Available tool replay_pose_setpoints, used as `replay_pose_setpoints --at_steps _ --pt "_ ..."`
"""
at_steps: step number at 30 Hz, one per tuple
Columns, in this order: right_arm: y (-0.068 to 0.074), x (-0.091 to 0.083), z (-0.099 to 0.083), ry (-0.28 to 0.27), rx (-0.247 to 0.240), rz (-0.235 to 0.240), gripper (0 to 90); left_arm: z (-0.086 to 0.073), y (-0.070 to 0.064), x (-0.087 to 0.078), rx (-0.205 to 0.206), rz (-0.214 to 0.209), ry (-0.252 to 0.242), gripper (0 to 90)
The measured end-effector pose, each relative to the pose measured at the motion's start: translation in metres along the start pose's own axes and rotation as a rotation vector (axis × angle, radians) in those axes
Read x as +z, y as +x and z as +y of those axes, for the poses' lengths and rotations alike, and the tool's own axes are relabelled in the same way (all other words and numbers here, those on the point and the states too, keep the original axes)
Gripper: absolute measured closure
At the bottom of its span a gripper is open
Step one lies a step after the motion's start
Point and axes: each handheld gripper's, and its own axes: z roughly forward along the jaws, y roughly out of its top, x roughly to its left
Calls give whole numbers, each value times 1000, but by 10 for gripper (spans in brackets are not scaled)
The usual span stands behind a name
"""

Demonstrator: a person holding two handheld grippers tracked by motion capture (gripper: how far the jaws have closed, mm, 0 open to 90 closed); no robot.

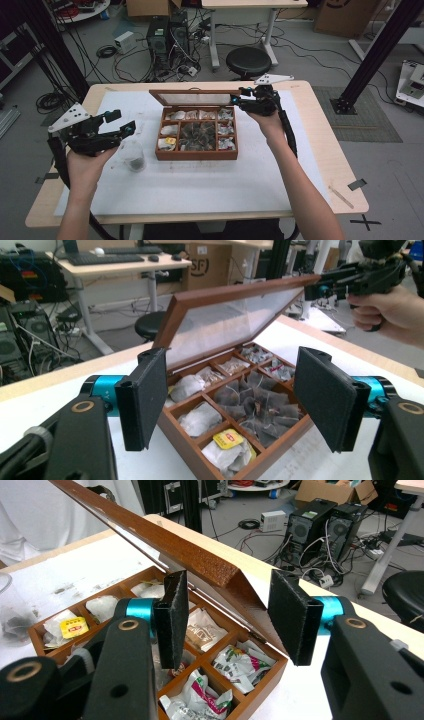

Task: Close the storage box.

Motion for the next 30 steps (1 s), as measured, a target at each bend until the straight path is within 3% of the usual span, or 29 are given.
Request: replay_pose_setpoints --at_steps 30 --pt "7 -7 -24 25 35 7 437 -4 -2 3 -4 -9 9 303"
